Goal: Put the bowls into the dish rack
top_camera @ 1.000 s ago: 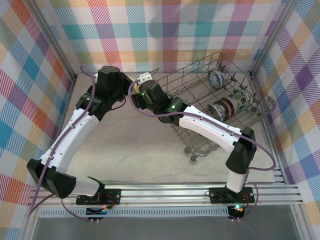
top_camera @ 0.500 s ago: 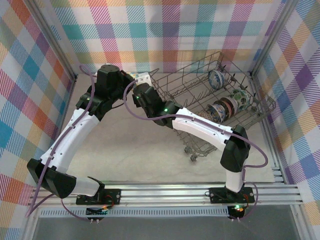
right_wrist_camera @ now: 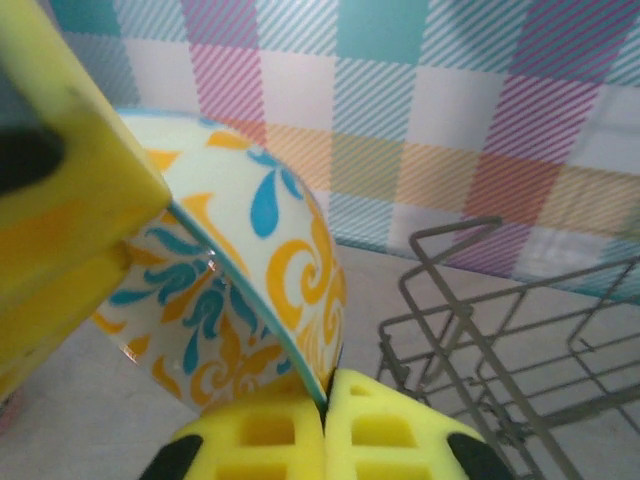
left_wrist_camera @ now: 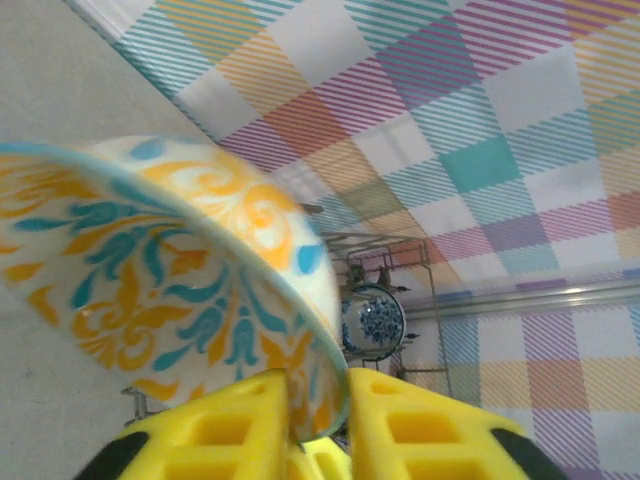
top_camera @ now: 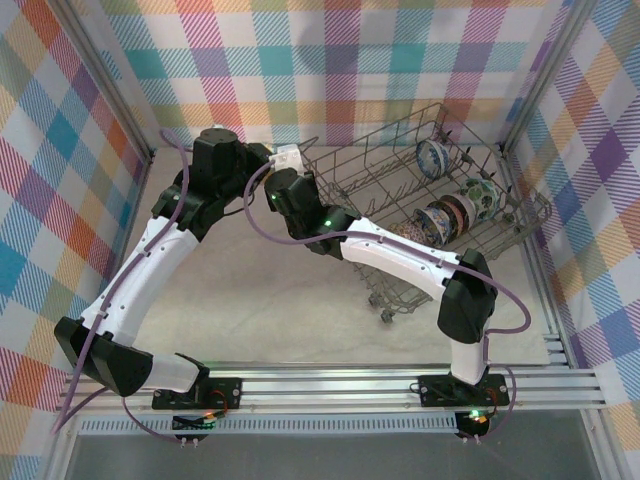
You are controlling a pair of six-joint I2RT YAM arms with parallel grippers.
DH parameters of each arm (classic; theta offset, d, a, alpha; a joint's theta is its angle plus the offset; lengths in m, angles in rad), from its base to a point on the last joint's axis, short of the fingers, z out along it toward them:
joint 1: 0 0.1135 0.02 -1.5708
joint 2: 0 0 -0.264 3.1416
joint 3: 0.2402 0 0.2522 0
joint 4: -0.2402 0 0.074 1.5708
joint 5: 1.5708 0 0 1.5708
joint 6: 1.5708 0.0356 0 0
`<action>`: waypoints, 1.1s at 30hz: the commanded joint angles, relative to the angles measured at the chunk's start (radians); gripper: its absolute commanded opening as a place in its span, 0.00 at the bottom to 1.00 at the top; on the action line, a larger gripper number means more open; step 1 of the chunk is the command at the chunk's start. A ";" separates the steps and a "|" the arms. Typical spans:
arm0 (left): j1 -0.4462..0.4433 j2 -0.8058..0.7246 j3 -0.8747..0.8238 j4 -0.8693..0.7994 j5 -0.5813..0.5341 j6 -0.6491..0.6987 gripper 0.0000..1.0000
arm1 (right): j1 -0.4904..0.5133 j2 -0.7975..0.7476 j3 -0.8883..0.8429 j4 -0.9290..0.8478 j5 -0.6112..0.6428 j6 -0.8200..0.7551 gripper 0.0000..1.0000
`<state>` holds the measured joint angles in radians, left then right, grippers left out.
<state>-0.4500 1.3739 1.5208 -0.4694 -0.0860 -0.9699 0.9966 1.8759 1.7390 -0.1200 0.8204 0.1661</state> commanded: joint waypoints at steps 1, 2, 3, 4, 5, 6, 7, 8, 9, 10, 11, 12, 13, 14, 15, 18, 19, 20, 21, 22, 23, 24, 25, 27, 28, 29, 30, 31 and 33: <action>-0.010 -0.024 0.049 -0.014 0.002 0.052 0.35 | -0.017 -0.018 0.004 0.016 0.071 -0.030 0.00; -0.009 -0.031 0.059 -0.019 -0.010 0.065 0.39 | -0.019 -0.025 0.004 0.000 0.069 -0.021 0.00; -0.009 -0.034 0.068 -0.024 -0.018 0.078 0.44 | -0.024 -0.030 0.004 -0.011 0.068 -0.015 0.00; -0.009 -0.040 0.080 -0.030 -0.025 0.094 0.49 | -0.027 -0.034 0.004 -0.021 0.068 -0.010 0.00; -0.008 -0.044 0.090 -0.037 -0.033 0.108 0.52 | -0.032 -0.040 0.004 -0.032 0.067 -0.004 0.00; -0.006 -0.050 0.102 -0.047 -0.044 0.124 0.54 | -0.035 -0.047 0.005 -0.040 0.067 -0.005 0.00; -0.004 -0.059 0.112 -0.056 -0.056 0.138 0.57 | -0.039 -0.052 0.008 -0.053 0.067 -0.006 0.00; -0.003 -0.067 0.120 -0.061 -0.068 0.152 0.59 | -0.042 -0.058 0.013 -0.062 0.068 -0.008 0.00; 0.000 -0.080 0.125 -0.064 -0.081 0.167 0.61 | -0.047 -0.064 0.019 -0.078 0.067 -0.013 0.00; 0.006 -0.094 0.128 -0.066 -0.096 0.185 0.63 | -0.052 -0.070 0.029 -0.095 0.068 -0.018 0.00; 0.010 -0.106 0.131 -0.069 -0.110 0.200 0.65 | -0.059 -0.075 0.037 -0.115 0.068 -0.021 0.00; 0.019 -0.117 0.137 -0.076 -0.123 0.220 0.66 | -0.067 -0.082 0.042 -0.128 0.068 -0.027 0.00; 0.029 -0.126 0.143 -0.084 -0.129 0.241 0.67 | -0.079 -0.092 0.043 -0.138 0.069 -0.031 0.00; 0.042 -0.133 0.149 -0.095 -0.127 0.262 0.68 | -0.093 -0.103 0.047 -0.153 0.067 -0.028 0.00; 0.055 -0.136 0.154 -0.108 -0.122 0.279 0.70 | -0.104 -0.113 0.048 -0.162 0.067 -0.026 0.00; 0.121 -0.127 0.151 -0.150 -0.025 0.330 0.71 | -0.156 -0.140 0.059 -0.183 0.067 -0.039 0.00; 0.139 -0.123 0.140 -0.170 0.000 0.338 0.71 | -0.177 -0.145 0.068 -0.198 0.068 -0.046 0.00; 0.151 -0.119 0.119 -0.178 0.021 0.349 0.72 | -0.204 -0.148 0.082 -0.219 0.068 -0.054 0.00; 0.162 -0.117 0.095 -0.177 0.044 0.356 0.72 | -0.225 -0.147 0.090 -0.237 0.070 -0.061 0.00; 0.170 -0.115 0.066 -0.175 0.066 0.362 0.72 | -0.261 -0.151 0.098 -0.262 0.073 -0.063 0.00; 0.176 -0.118 0.034 -0.170 0.081 0.367 0.72 | -0.294 -0.154 0.097 -0.285 0.073 -0.061 0.00; 0.183 -0.121 0.005 -0.159 0.092 0.371 0.72 | -0.320 -0.160 0.096 -0.302 0.073 -0.060 0.00; 0.191 -0.128 -0.029 -0.141 0.114 0.375 0.73 | -0.354 -0.169 0.086 -0.314 0.077 -0.064 0.00; 0.208 -0.141 -0.091 -0.116 0.132 0.382 0.73 | -0.411 -0.192 0.051 -0.318 0.079 -0.074 0.00; 0.220 -0.144 -0.117 -0.113 0.139 0.386 0.73 | -0.440 -0.202 0.032 -0.319 0.079 -0.078 0.00; 0.231 -0.146 -0.140 -0.109 0.147 0.393 0.73 | -0.469 -0.211 0.011 -0.317 0.080 -0.085 0.00; 0.240 -0.146 -0.156 -0.110 0.155 0.399 0.73 | -0.493 -0.213 -0.003 -0.314 0.085 -0.091 0.00; 0.250 -0.144 -0.173 -0.110 0.167 0.406 0.73 | -0.521 -0.213 -0.022 -0.311 0.090 -0.101 0.00; 0.265 -0.135 -0.199 -0.111 0.190 0.417 0.73 | -0.570 -0.198 -0.059 -0.279 0.102 -0.131 0.00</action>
<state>-0.2092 1.2407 1.3415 -0.5900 0.0460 -0.5961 0.4515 1.6924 1.7138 -0.4377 0.8902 0.0784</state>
